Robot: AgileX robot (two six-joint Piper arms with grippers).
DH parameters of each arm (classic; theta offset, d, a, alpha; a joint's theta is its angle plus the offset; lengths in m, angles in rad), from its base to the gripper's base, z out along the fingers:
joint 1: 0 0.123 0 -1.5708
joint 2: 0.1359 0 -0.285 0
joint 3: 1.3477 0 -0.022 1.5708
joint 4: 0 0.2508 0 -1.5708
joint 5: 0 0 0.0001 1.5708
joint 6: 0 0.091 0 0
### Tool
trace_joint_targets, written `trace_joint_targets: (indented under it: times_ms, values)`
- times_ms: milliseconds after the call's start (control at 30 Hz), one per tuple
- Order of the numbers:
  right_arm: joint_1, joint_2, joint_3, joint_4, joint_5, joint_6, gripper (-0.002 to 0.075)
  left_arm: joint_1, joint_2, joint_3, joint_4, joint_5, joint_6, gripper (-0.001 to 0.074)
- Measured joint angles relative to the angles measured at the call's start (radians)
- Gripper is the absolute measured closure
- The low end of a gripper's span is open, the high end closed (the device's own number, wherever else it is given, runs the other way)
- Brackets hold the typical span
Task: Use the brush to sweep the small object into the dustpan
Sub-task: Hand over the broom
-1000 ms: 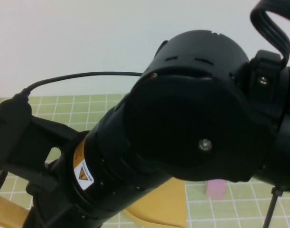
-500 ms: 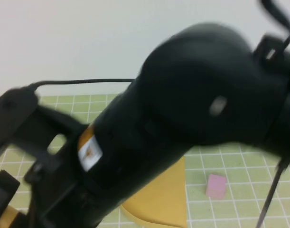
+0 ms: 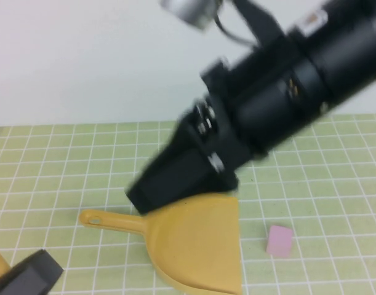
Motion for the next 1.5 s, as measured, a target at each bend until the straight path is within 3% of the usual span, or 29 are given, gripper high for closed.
trace_joint_targets:
  times_ms: [233, 367, 833, 1167, 1300, 1500]
  values:
    - [0.011, -0.016, 0.336, 0.319, 0.002, -0.215, 0.0318, 0.000, 0.000, 0.000, -0.087, 0.076, 0.000, 0.0585]
    - [0.030, -0.024, 0.425, 0.393, 0.002, -0.283, 0.0318, 0.000, 0.000, 0.000, -0.088, 0.124, 0.002, 0.0585]
    - [0.237, -0.010, 0.437, 0.477, -0.004, -0.419, 0.0318, 0.000, 0.000, 0.000, -0.183, 0.171, -0.003, 0.0589]
    - [0.251, 0.002, 0.437, 0.527, -0.023, -0.443, 0.0323, 0.000, 0.000, 0.000, -0.260, 0.196, 0.059, 0.0590]
    - [0.268, 0.002, 0.437, 0.529, -0.035, -0.447, 0.0396, 0.000, 0.000, 0.000, -0.280, 0.194, 0.102, 0.0590]
    - [0.276, 0.002, 0.437, 0.549, -0.057, -0.462, 0.0627, 0.000, 0.000, 0.000, -0.312, 0.209, 0.168, 0.0590]
